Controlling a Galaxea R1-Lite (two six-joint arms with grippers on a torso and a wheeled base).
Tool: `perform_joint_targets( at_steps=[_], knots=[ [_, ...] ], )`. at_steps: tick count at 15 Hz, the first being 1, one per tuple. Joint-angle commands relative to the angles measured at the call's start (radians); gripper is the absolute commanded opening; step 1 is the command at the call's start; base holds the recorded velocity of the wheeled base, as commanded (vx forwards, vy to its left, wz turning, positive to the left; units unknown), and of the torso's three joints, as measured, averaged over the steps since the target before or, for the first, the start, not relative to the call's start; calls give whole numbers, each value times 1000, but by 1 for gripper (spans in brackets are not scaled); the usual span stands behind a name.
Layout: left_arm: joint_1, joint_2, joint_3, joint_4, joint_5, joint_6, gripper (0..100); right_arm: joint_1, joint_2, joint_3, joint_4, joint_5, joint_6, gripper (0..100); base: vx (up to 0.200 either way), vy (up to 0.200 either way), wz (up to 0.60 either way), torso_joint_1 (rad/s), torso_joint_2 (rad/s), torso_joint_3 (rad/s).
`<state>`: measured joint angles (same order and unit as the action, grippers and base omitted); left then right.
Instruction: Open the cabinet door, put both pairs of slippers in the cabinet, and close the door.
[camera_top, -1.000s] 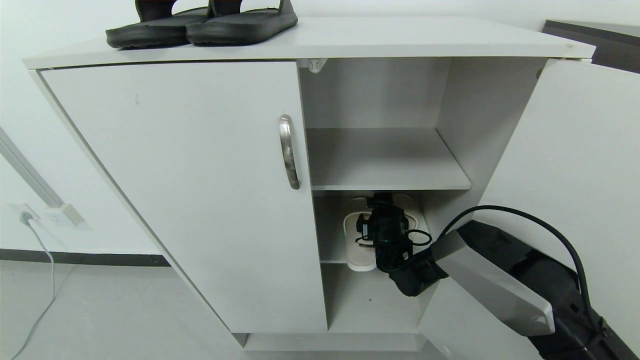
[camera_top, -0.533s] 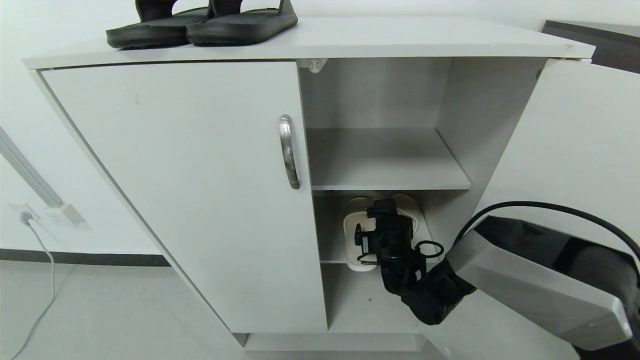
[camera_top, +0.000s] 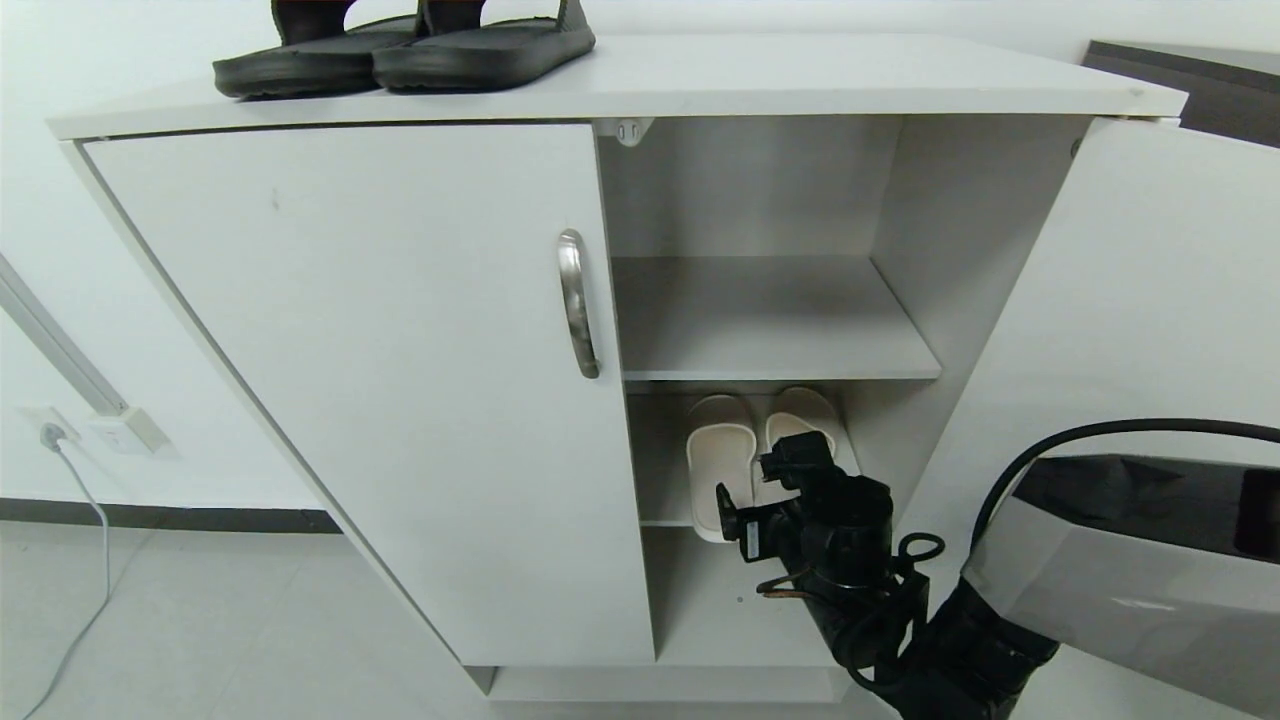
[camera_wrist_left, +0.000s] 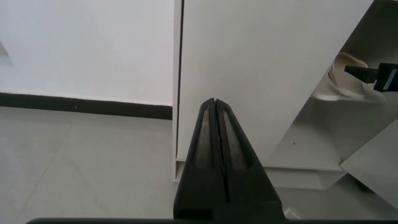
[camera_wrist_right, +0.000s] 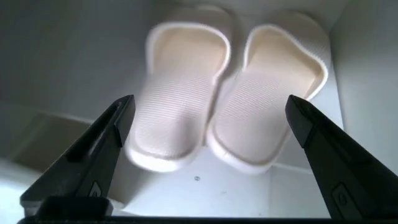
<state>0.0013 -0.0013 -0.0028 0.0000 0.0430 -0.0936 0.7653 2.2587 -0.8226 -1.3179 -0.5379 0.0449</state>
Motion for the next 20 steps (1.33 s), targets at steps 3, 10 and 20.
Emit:
perform_joint_targets(
  at_steps=[3,10,20],
  knots=[
    [0,1,0,0,0,0,0,17,-21,34,-6,1,0,100,0,0,0,0,0,0],
    [0,1,0,0,-2,-3,0,23,-18,37,-11,-1,0,100,-171,0,0,-1,3,2],
    [0,1,0,0,-3,-6,0,23,-19,65,-44,-8,-5,100,0,0,0,0,0,0]
  ],
)
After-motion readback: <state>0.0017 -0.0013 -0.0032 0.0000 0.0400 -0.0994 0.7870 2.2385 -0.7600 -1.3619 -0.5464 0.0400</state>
